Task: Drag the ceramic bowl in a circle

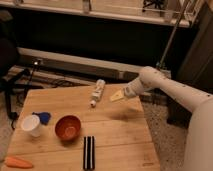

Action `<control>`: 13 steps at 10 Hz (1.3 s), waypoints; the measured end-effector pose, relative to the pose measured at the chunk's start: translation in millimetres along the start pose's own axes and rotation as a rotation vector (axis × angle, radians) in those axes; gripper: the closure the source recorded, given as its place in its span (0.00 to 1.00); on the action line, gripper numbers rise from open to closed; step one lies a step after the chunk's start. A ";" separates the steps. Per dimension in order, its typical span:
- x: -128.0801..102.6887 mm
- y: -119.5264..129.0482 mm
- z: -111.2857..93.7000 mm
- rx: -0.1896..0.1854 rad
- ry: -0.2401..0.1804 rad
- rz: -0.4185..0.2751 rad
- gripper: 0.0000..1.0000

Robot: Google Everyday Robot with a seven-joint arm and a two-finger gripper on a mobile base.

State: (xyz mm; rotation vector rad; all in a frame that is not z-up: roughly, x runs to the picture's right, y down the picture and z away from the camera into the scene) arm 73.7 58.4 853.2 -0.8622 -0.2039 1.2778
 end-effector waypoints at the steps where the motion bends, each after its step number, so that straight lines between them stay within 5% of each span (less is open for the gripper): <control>1: -0.3 0.1 -0.3 0.000 -0.001 0.000 0.20; 6: 0.7 -0.1 0.1 0.006 0.004 -0.004 0.20; 8: 1.6 4.7 -0.3 0.054 0.014 -0.048 0.20; 11: 14.3 47.0 11.2 0.188 0.066 -0.255 0.20; 13: 45.7 103.6 33.3 0.283 0.138 -0.476 0.20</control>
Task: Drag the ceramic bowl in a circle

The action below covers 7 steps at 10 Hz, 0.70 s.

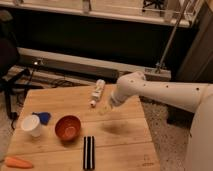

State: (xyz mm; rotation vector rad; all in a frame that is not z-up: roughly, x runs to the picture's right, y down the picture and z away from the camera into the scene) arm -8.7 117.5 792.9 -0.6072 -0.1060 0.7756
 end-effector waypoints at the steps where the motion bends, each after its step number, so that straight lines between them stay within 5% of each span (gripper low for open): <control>1: -0.6 24.7 4.8 0.020 0.025 -0.068 0.20; 4: -18.2 98.2 17.5 0.076 0.088 -0.230 0.20; 7: -62.7 145.1 19.2 0.094 0.100 -0.238 0.20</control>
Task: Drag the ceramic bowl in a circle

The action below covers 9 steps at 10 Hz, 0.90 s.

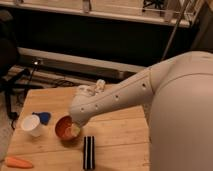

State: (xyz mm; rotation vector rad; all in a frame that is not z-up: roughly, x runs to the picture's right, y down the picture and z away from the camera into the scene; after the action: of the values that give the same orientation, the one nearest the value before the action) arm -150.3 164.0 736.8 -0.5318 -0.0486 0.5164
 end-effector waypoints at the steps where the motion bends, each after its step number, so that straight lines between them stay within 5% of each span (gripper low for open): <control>1: -15.4 4.6 -3.3 -0.011 -0.001 0.022 0.20; 4: -45.4 -25.3 -5.0 -0.066 0.016 0.166 0.20; 6: -42.1 -67.6 16.9 -0.092 0.041 0.255 0.20; 9: -37.3 -81.3 46.4 -0.149 0.075 0.285 0.20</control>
State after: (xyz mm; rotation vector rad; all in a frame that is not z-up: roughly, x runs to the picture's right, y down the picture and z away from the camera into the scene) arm -153.7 107.9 820.4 -0.7088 0.0615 0.7748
